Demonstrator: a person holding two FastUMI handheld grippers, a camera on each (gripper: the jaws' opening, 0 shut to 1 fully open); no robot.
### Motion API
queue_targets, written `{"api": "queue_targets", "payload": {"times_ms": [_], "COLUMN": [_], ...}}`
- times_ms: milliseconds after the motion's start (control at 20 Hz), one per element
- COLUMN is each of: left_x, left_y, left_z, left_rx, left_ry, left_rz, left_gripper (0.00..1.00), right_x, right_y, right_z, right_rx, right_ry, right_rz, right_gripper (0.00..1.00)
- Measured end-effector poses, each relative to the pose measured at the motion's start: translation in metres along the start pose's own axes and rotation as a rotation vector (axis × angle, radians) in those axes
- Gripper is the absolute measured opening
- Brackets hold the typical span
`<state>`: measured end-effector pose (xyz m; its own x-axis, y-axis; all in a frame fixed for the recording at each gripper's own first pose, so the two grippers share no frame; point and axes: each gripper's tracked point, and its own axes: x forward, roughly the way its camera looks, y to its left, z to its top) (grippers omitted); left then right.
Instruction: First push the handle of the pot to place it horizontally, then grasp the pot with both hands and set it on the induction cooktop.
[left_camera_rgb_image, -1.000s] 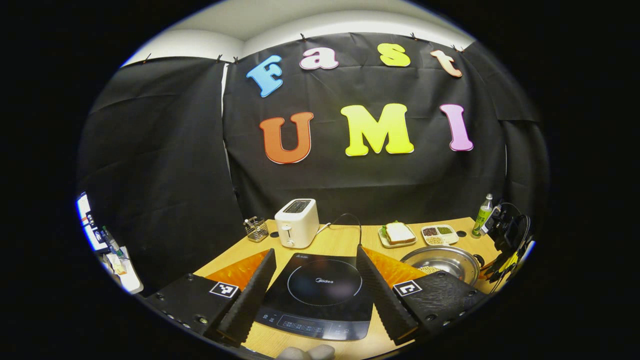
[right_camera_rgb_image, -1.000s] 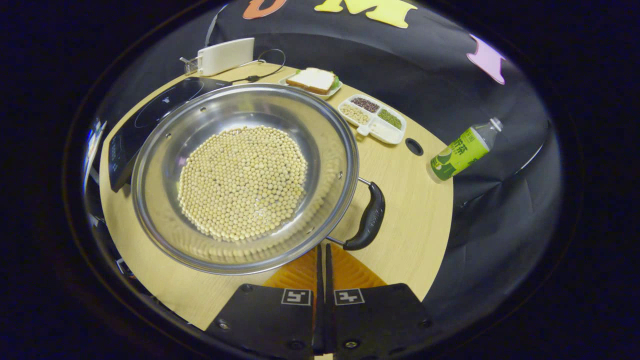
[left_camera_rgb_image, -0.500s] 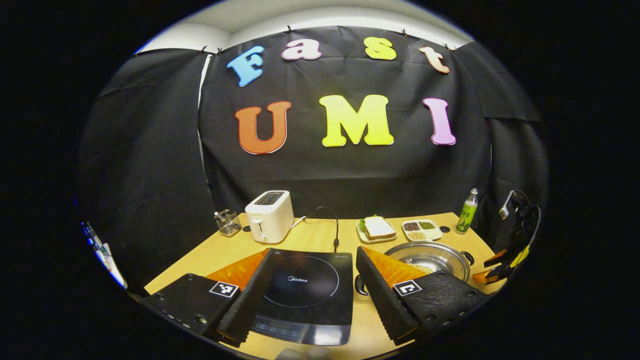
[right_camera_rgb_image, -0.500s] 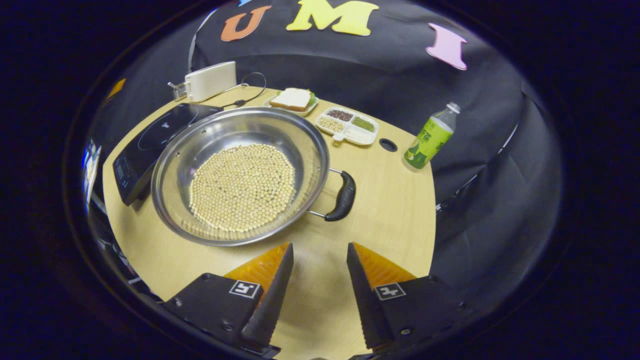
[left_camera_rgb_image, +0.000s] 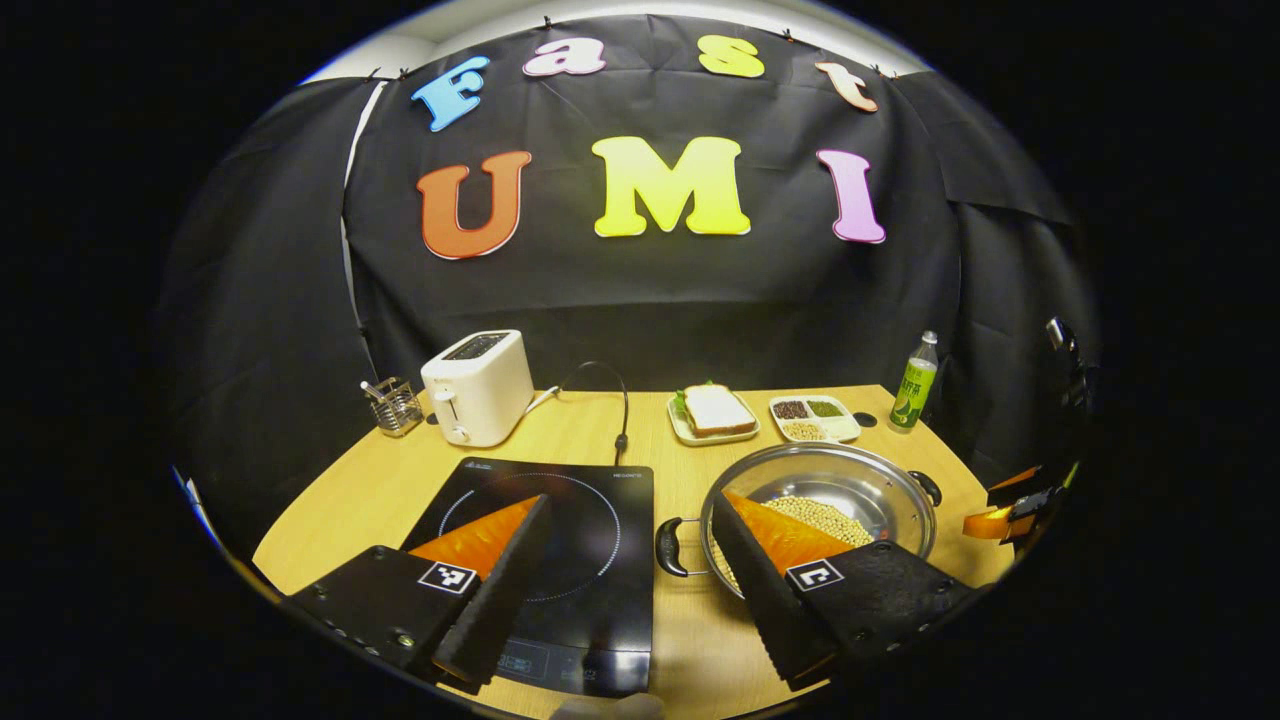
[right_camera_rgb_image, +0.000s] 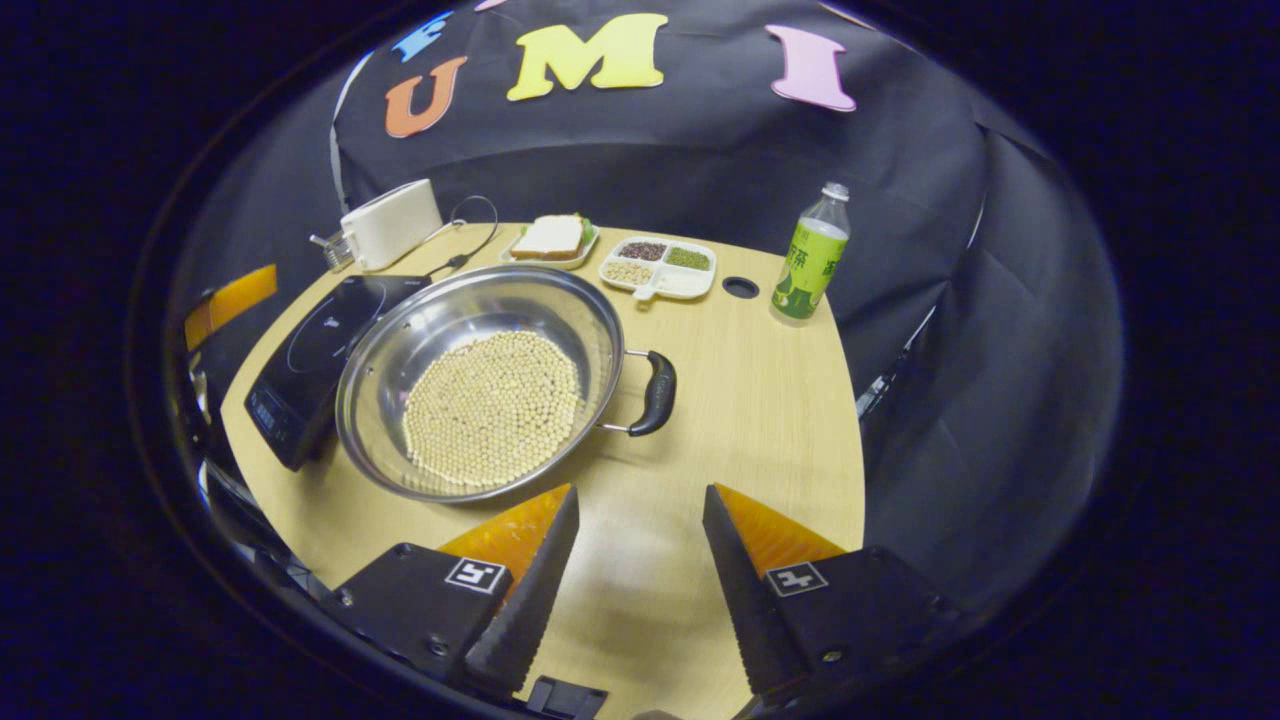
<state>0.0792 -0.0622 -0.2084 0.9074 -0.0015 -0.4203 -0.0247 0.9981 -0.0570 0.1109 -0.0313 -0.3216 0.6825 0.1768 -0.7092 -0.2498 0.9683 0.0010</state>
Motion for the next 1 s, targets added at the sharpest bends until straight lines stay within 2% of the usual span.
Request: {"api": "queue_targets", "payload": {"times_ms": [400, 550, 650, 750, 800, 850, 900, 1000], "left_x": [0.047, 0.064, 0.069, 0.077, 0.08, 0.082, 0.085, 0.091], "left_y": [-0.01, -0.01, -0.013, -0.018, -0.019, -0.023, -0.029, -0.035], "left_z": [-0.044, -0.06, -0.072, -0.071, -0.075, -0.08, -0.084, -0.088], "left_rx": [-0.044, -0.044, -0.054, -0.058, -0.051, -0.056, -0.07, -0.081], "left_ry": [0.134, 0.181, 0.216, 0.201, 0.214, 0.234, 0.249, 0.264], "left_rz": [0.019, 0.043, 0.037, 0.026, 0.03, 0.026, 0.015, 0.007], "left_gripper": [0.97, 0.97, 0.97, 0.96, 0.96, 0.96, 0.97, 0.97], "right_x": [0.037, 0.056, 0.068, 0.077, 0.081, 0.085, 0.088, 0.094], "right_y": [0.006, 0.007, 0.007, 0.007, 0.008, 0.01, 0.009, 0.009], "right_z": [0.041, 0.047, 0.048, 0.049, 0.048, 0.047, 0.047, 0.047], "right_rx": [0.021, 0.017, 0.015, 0.018, 0.02, 0.024, 0.023, 0.02], "right_ry": [-0.027, -0.001, 0.015, 0.029, 0.038, 0.048, 0.058, 0.07], "right_rz": [0.016, 0.019, 0.018, 0.022, 0.025, 0.031, 0.023, 0.028], "right_gripper": [0.82, 0.8, 0.82, 0.79, 0.82, 0.79, 0.82, 0.82]}}
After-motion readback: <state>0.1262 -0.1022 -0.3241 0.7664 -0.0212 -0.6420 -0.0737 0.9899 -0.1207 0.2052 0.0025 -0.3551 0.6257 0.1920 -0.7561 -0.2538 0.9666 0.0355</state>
